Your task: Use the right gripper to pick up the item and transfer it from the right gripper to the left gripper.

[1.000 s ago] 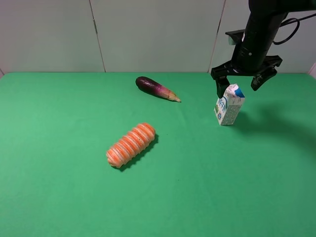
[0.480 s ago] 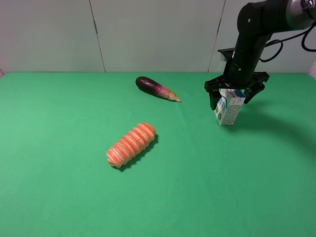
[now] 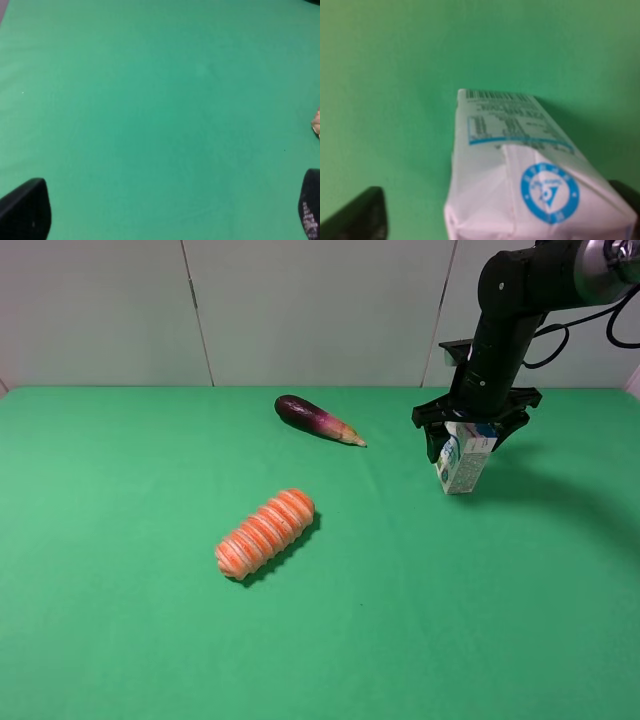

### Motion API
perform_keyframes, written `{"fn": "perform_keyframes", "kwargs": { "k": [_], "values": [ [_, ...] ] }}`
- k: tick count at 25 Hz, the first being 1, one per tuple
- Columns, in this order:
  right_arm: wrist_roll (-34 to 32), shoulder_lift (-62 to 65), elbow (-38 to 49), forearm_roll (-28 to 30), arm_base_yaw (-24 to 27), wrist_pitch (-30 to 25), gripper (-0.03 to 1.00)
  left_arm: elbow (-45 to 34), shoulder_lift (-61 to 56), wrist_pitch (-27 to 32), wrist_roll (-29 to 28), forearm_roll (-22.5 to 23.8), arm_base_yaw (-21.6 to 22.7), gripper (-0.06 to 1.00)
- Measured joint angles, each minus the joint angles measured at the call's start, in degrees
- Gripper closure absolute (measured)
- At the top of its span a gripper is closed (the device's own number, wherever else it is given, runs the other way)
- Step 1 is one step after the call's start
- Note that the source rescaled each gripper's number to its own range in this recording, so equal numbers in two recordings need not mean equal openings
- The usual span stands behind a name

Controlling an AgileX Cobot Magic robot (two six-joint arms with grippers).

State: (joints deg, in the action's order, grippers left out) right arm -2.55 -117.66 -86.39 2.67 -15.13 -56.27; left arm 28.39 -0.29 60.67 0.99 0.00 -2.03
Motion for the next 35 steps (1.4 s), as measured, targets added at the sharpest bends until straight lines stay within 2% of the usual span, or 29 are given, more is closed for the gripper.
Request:
{"fn": "perform_keyframes", "kwargs": {
  "k": [3,7,9,23,35],
  "values": [
    [0.4,0.0,0.0,0.0,0.0,0.0,0.57,0.0,0.0,0.0,0.0,0.0,0.0,-0.03],
    [0.52,0.0,0.0,0.44,0.0,0.0,0.87,0.0,0.0,0.0,0.0,0.0,0.0,-0.03],
    [0.52,0.0,0.0,0.38,0.0,0.12,0.96,0.0,0.0,0.0,0.0,0.0,0.0,-0.03],
    [0.59,0.14,-0.06,0.22,0.0,-0.11,0.96,0.0,0.0,0.0,0.0,0.0,0.0,-0.03],
    [0.74,9.13,-2.18,-2.19,0.0,-4.74,0.96,0.0,0.0,0.0,0.0,0.0,0.0,-0.03]
  ]
}}
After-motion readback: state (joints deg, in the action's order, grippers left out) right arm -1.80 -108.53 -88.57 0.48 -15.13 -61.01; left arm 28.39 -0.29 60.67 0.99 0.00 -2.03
